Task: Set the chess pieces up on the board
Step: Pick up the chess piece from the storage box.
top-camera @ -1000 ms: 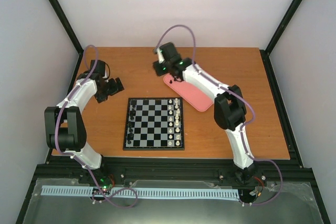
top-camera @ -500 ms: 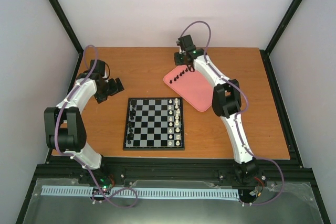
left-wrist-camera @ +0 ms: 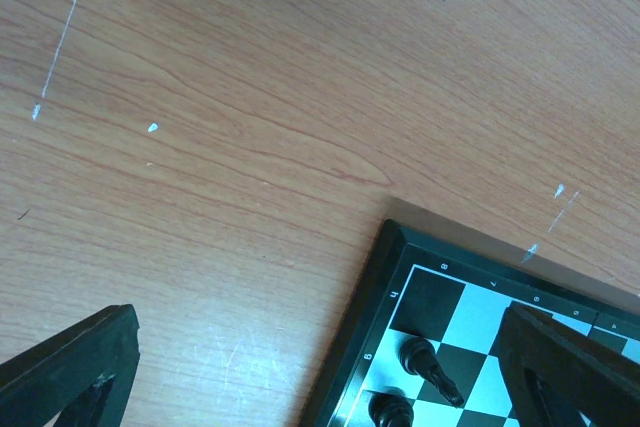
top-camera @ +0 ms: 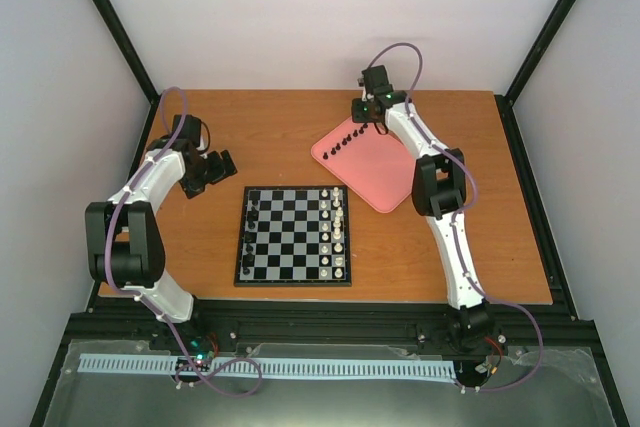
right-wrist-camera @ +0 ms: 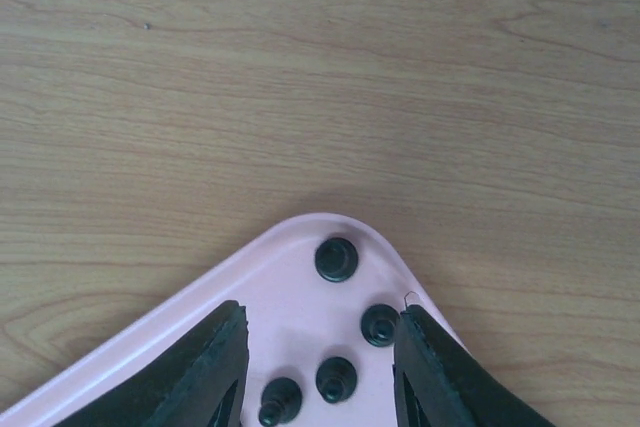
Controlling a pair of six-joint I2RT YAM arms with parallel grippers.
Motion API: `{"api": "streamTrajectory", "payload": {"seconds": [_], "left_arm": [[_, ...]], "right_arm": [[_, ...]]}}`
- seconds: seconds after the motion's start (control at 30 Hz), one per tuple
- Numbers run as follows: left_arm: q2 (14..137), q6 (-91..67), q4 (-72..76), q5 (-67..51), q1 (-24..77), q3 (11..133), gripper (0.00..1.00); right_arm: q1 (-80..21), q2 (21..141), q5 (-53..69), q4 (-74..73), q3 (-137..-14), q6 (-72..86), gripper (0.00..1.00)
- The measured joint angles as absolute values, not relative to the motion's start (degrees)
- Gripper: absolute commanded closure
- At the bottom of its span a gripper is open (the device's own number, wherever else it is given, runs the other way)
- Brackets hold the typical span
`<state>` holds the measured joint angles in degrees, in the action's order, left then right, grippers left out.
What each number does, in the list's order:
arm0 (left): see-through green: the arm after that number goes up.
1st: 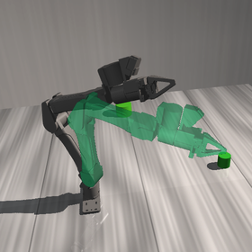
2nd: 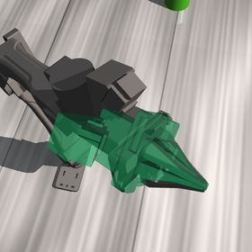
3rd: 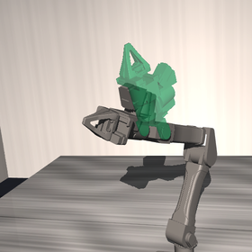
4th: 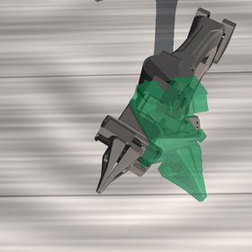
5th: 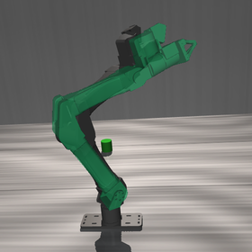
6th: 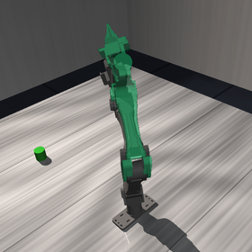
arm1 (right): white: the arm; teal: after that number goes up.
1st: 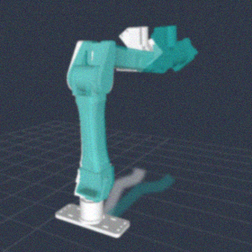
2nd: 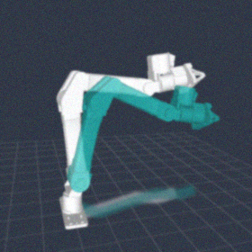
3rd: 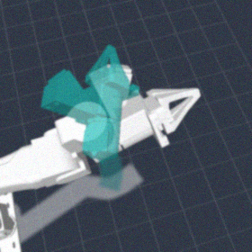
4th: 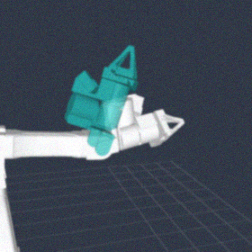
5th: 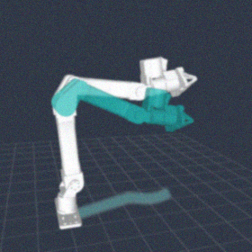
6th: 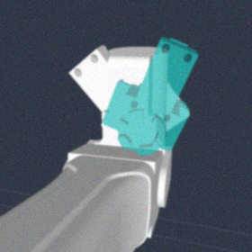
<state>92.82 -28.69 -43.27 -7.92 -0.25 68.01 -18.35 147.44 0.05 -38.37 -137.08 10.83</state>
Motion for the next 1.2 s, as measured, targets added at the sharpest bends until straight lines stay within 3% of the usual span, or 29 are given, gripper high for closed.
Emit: {"api": "streamTrajectory", "payload": {"seconds": [0.87, 1.2], "left_arm": [[97.14, -28.71, -43.33, -8.4, -0.25, 70.63, 0.0], [98.26, -28.71, -43.38, -8.43, -0.25, 71.83, 0.0]], "right_arm": [[-17.69, 154.91, 2.35, -35.83, -143.87, 10.33, 0.59], [-17.63, 157.05, 2.44, -34.63, -145.56, 10.37, 0.66]]}}
